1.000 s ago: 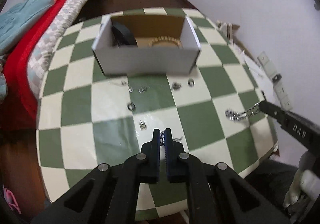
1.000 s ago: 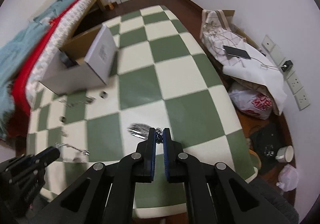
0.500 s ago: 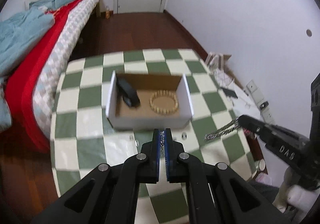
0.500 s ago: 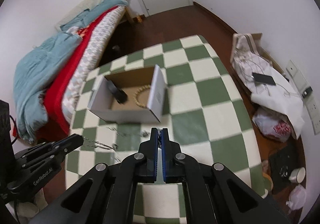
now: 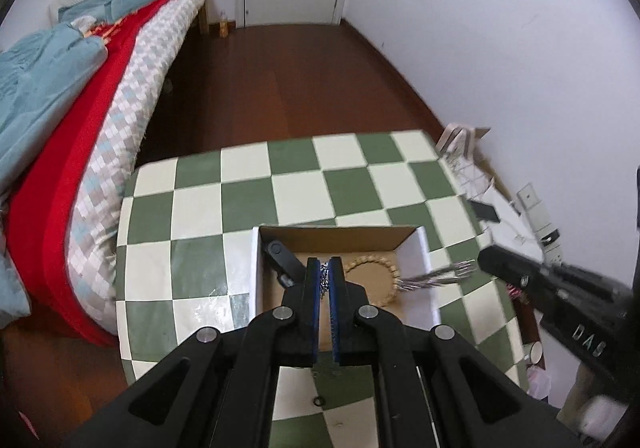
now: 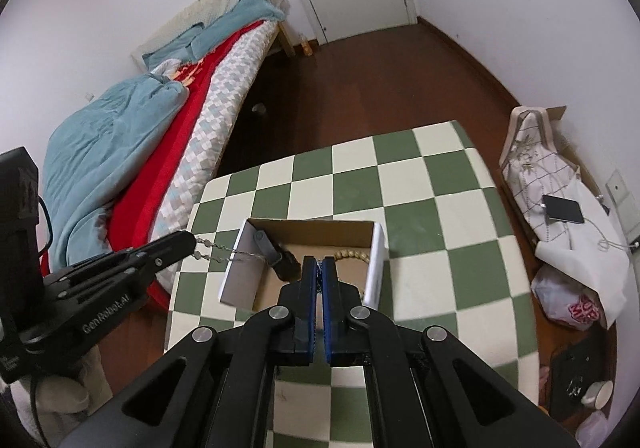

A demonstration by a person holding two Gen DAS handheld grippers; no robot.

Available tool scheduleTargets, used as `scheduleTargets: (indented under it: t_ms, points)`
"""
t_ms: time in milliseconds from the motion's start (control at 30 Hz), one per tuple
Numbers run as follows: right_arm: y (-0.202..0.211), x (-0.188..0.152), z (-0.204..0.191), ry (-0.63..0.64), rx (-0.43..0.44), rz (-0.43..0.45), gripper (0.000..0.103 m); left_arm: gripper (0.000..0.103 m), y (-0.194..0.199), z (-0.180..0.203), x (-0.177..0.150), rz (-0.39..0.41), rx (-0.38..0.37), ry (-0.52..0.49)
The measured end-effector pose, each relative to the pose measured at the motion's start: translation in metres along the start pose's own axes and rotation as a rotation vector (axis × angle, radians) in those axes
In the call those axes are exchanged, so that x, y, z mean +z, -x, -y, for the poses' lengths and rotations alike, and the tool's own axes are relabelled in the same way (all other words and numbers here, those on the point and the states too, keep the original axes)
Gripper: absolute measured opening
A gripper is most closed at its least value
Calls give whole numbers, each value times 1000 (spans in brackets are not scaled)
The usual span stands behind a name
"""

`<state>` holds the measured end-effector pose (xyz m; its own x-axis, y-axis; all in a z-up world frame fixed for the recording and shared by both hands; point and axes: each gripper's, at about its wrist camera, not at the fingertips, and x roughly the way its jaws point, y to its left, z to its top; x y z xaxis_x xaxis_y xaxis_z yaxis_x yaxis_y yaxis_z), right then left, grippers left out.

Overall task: Organize jewelry
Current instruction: 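Carry both silver chains into the white box while both tools open to release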

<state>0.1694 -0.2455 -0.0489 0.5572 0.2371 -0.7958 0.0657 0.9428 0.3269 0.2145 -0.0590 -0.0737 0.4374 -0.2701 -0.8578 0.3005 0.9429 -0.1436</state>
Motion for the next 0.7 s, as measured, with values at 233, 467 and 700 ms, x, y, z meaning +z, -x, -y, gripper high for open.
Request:
scheduleTargets:
  t_ms: [233, 467, 700]
  points:
    - [-58, 25, -6, 21, -24, -88, 0, 2, -44, -13, -12, -113, 24, -10]
    - [-88, 28, -9, 44, -50, -151, 0, 17, -55, -31, -18, -143, 100, 48]
    - [-93, 13, -4, 30, -118, -186, 1, 99, -42, -40, -19, -77, 187, 66]
